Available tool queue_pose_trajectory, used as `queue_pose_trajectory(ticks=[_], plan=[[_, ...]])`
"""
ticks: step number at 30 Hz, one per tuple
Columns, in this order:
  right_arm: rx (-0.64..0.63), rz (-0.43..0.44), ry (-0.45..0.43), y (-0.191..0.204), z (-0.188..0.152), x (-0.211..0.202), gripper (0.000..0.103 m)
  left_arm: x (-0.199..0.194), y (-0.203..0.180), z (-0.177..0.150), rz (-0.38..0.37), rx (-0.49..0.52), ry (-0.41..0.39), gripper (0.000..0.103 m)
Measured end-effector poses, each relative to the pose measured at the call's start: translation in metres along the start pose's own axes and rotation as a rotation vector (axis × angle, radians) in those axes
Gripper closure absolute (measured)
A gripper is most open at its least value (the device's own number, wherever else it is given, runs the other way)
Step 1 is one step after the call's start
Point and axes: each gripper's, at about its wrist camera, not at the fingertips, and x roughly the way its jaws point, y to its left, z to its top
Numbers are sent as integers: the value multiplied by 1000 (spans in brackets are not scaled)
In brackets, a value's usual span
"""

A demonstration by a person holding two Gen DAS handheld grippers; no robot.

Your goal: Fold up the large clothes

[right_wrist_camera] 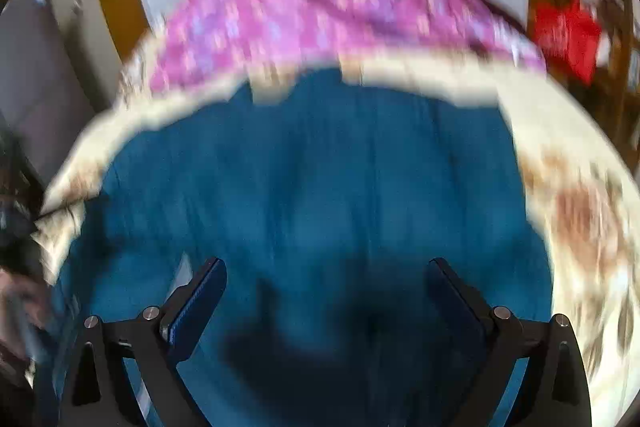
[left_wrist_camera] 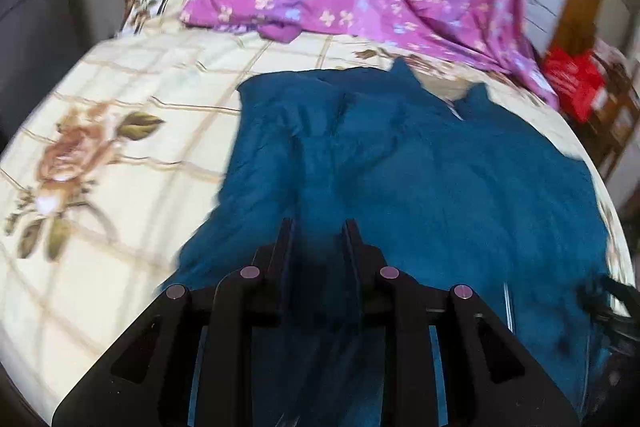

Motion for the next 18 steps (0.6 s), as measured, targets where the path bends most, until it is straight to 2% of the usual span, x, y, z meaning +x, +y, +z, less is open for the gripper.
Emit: queue_pose_trajectory(ticks=[2, 3, 4, 8, 10, 12, 15, 18], plan=[[2, -40, 138, -3, -29, 9, 6, -26, 11, -28, -17, 58, 35, 63], [-11, -69, 126, -2, -37, 0, 7, -37, 18, -43, -27, 69, 48, 50], [-25, -100, 89, 0, -47, -18, 7, -47, 26, -57, -36, 76, 54, 44], [-36, -70, 17, 7, -88, -80, 7, -80, 59, -119, -47, 81, 88, 44], [-74, -87, 17, 13, -111, -98, 7, -91, 72, -143, -40, 78, 99, 44], [-93, -62, 48, 15, -135, -105, 7, -100, 85, -166, -38, 69, 114, 44], [-125, -29, 169, 27, -174, -94, 5, -111, 98, -188, -60, 33, 114, 44], [-156, -71, 74, 31, -199, -99, 0, -117, 103, -206, -88, 20, 112, 44]])
